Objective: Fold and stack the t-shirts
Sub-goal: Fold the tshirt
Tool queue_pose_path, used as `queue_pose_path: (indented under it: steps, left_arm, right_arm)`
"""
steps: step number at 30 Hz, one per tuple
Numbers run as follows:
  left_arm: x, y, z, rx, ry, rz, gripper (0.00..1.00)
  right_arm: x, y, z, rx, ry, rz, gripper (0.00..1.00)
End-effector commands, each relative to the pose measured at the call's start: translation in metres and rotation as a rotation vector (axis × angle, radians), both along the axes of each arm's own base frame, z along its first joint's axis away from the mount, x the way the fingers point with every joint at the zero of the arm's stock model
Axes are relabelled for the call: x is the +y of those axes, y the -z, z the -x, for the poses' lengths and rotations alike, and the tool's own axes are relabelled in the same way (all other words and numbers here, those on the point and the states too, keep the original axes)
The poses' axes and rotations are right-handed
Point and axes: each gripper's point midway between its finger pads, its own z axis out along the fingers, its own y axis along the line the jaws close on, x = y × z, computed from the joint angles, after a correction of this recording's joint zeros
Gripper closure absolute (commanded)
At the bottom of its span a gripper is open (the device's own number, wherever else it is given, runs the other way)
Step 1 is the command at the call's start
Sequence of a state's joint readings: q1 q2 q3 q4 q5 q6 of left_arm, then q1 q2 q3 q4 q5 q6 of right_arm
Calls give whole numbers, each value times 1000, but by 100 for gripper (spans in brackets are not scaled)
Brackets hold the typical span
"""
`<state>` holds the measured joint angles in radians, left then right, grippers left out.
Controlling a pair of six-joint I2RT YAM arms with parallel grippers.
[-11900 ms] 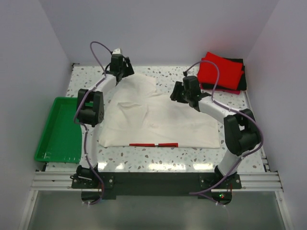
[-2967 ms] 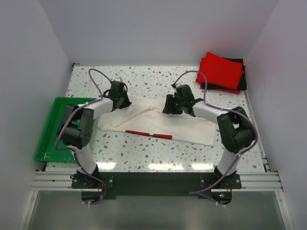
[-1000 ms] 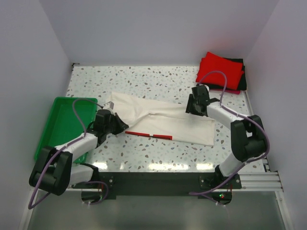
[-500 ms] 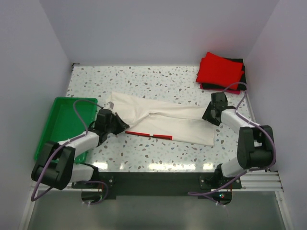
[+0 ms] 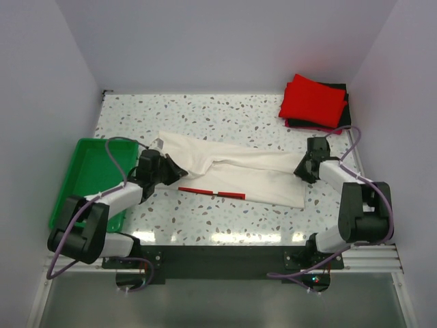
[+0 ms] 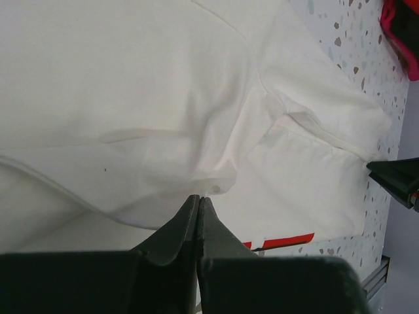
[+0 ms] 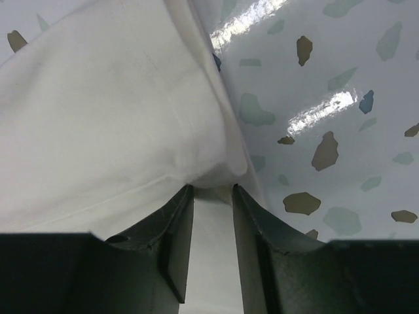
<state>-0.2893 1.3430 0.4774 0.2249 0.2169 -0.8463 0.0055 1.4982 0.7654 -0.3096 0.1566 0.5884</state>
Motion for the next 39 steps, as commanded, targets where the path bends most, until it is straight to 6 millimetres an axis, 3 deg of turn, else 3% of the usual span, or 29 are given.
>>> queue_pose_path:
  steps: [1, 3, 8, 14, 22, 27, 28, 32, 34, 39]
  left_arm:
    - [-10, -26, -20, -80, 12, 41, 98]
    - [-12, -28, -22, -81, 16, 45, 100]
    - [-12, -34, -31, -86, 6, 39, 100]
    - [-12, -37, -36, -92, 4, 28, 100]
    - [-12, -36, -38, -90, 3, 21, 100]
    - [-11, -36, -40, -89, -2, 8, 100]
    - [-10, -37, -41, -90, -6, 7, 100]
    - [-6, -38, -42, -90, -25, -3, 100]
    - [-4, -42, -41, -98, -35, -8, 100]
    - [10, -54, -41, -129, -101, -37, 100]
  right_arm:
    - [1, -19, -10, -93, 27, -20, 67]
    - [-10, -22, -8, -99, 60, -17, 73]
    - [-15, -31, -7, -134, 77, -20, 73]
    - [-9, -32, -13, -136, 62, -53, 47]
    - [-11, -30, -21, -132, 85, -52, 45]
    - [-15, -30, -28, -127, 100, -40, 57]
    - [-15, -34, -30, -136, 99, -38, 70]
    - [-17, -48, -32, -169, 107, -37, 93]
    - [-17, -55, -31, -175, 104, -36, 99]
    - [-23, -76, -28, -220, 106, -25, 100]
